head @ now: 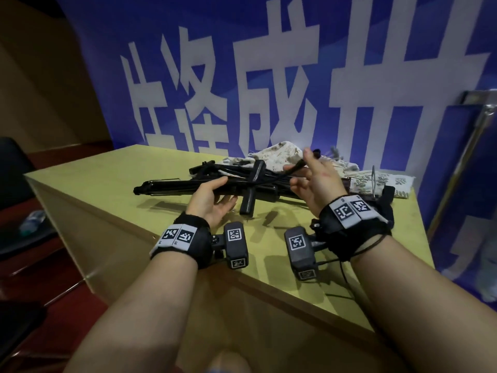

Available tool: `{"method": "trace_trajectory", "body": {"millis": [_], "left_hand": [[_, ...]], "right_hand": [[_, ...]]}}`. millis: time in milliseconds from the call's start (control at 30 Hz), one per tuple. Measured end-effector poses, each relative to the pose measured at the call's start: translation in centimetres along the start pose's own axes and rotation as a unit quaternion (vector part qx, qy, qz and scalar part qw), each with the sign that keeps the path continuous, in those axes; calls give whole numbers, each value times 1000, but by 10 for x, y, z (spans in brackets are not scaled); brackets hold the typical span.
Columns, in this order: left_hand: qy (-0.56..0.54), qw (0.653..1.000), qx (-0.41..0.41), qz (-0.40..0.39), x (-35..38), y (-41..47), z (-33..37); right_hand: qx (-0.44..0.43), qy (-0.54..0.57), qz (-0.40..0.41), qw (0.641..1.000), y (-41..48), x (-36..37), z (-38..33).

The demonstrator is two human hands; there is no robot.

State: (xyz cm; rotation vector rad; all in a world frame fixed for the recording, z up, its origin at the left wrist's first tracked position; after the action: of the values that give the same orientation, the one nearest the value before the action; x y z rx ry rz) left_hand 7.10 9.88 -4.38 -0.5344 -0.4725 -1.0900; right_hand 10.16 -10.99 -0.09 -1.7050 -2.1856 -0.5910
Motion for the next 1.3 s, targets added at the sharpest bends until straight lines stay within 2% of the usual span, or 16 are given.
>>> {"method": "trace_trajectory", "body": {"millis": [133, 267, 433, 500, 567, 600, 667, 767, 833, 1033, 1200, 1300], "left_hand": [[46, 998, 5, 46, -14, 0, 11], [101, 993, 1, 63, -26, 1, 14], [189, 978, 37, 81, -28, 0, 18], [252, 958, 69, 121, -27, 0, 22], [352, 913, 128, 164, -22, -4, 28], [367, 900, 179, 152, -17, -7, 32], [357, 894, 266, 57, 2, -20, 41], [385, 874, 283, -81, 31, -36, 48], [422, 857, 265, -132, 43, -37, 49], [411, 864, 240, -165, 46, -30, 49], [414, 866, 240, -149, 42, -29, 54], [389, 881, 233, -137, 39, -26, 59]], "right_hand": [[-8, -19, -21, 1000, -2, 27, 9], [-28, -43, -45, 998, -6, 42, 13], [-37, -110, -64, 991, -4, 50, 22], [-34, -123, -72, 989, -4, 52, 26], [-28, -118, -75, 990, -4, 54, 28], [-28, -115, -76, 990, -4, 56, 30], [-32, -119, -80, 989, -3, 59, 31], [-24, -140, -90, 986, -3, 64, 31], [-10, -151, -104, 983, -3, 68, 31], [8, -147, -133, 980, -2, 68, 30], [22, -145, -136, 980, 6, 70, 36], [48, -171, -136, 975, 13, 62, 41]]}}
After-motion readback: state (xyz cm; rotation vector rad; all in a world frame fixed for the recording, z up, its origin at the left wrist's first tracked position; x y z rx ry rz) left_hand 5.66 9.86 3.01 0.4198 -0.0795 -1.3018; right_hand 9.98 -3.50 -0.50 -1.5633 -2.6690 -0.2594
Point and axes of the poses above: each hand's wrist, its own y-axis towards the middle knuckle, its own x-axis out of the palm, z = x × y, the point moved 2 cm from there along y, towards the middle knuckle
